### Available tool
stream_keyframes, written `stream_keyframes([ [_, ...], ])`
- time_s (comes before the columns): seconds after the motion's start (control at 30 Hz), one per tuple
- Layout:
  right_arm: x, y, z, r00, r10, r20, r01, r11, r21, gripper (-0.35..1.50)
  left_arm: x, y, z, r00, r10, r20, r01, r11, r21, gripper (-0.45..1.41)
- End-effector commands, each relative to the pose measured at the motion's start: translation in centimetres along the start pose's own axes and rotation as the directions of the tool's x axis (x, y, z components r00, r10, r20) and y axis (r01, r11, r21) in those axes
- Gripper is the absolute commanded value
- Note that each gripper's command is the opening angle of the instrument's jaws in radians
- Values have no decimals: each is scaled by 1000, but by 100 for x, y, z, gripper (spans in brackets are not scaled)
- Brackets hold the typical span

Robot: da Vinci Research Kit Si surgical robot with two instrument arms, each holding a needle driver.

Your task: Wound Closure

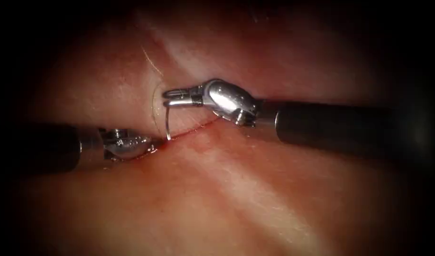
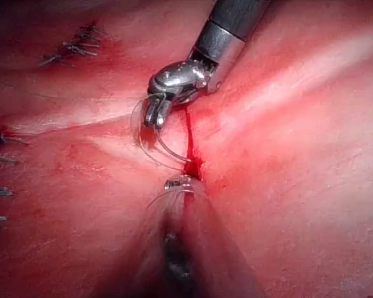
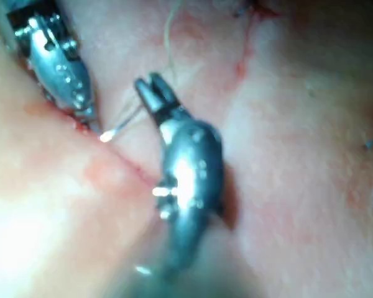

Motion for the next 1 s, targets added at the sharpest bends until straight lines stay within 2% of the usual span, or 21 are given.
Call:
stream_keyframes([
  [0.03, -2, 3, 10, 1000, 15, 2, -15, 1000, 9, -35, 2, 1, 8, 1000, -6, -1, 6, 1000, -1, -45],
  [0.17, -1, 2, 12, 999, 38, 13, -39, 999, 27, -35, 4, 3, 3, 1000, -2, 0, 2, 1000, -4, -45],
  [0.4, 1, -1, 11, 995, 59, 85, -66, 994, 89, -35, 33, 18, -38, 1000, 17, -1, -17, 1000, -24, -45],
  [0.63, 6, -7, 8, 992, 70, 106, -84, 987, 136, -35, 56, 41, -69, 999, 37, 2, -36, 999, -30, -45],
  [0.9, 7, -9, 8, 990, 81, 114, -98, 983, 152, -35, 77, 62, -96, 998, 60, 12, -61, 998, 8, -42],
  [1.0, 7, -8, 7, 990, 81, 118, -99, 983, 158, -35, 88, 70, -101, 998, 57, 8, -57, 998, 28, -23],
])
